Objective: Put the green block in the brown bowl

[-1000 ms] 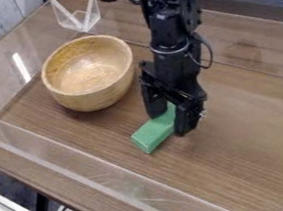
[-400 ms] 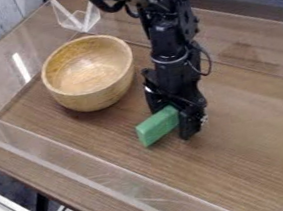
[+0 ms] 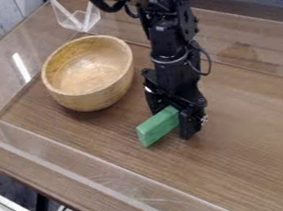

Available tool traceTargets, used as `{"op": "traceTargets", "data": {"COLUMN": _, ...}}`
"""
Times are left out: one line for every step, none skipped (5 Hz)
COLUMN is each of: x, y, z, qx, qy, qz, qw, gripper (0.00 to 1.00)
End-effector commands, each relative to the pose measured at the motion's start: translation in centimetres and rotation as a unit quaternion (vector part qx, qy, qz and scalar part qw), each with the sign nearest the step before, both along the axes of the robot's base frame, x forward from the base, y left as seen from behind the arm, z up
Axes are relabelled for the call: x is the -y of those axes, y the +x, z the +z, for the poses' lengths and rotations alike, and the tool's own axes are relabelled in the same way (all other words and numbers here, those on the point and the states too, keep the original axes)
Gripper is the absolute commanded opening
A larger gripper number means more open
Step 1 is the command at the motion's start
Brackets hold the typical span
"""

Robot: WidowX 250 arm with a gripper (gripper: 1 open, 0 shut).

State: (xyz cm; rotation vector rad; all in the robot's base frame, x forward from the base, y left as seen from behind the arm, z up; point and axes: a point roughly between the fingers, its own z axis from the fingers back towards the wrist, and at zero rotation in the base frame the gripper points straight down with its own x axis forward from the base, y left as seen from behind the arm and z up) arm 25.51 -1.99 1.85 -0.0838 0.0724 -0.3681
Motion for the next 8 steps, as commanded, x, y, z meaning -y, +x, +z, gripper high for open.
{"op": "traceTargets", "data": {"x": 0.1, "y": 0.4, "z": 1.0, "qx": 0.015, "qy": -0.004, "qz": 0.006, "qw": 0.9999, "gripper": 1.0}}
{"op": "traceTargets", "data": {"x": 0.2, "y": 0.4, "z": 1.3, "qx": 0.015, "qy": -0.006, "qz": 0.009, "qw": 0.9998, "gripper": 1.0}}
{"op": "traceTargets", "data": {"x": 0.2, "y": 0.5, "z": 1.5, "qx": 0.016, "qy": -0.007, "qz": 0.013, "qw": 0.9998, "gripper": 1.0}}
{"op": "traceTargets", "data": {"x": 0.2, "y": 0.6, "z": 1.7, "qx": 0.018, "qy": -0.008, "qz": 0.016, "qw": 0.9997, "gripper": 1.0}}
{"op": "traceTargets", "data": {"x": 0.2, "y": 0.8, "z": 1.9, "qx": 0.02, "qy": -0.008, "qz": 0.019, "qw": 0.9996, "gripper": 1.0}}
{"op": "traceTargets", "data": {"x": 0.2, "y": 1.1, "z": 1.9, "qx": 0.022, "qy": -0.008, "qz": 0.022, "qw": 0.9995, "gripper": 1.0}}
{"op": "traceTargets", "data": {"x": 0.1, "y": 1.3, "z": 1.8, "qx": 0.023, "qy": -0.008, "qz": 0.024, "qw": 0.9994, "gripper": 1.0}}
{"op": "traceTargets", "data": {"x": 0.1, "y": 1.5, "z": 1.8, "qx": 0.023, "qy": -0.008, "qz": 0.026, "qw": 0.9994, "gripper": 1.0}}
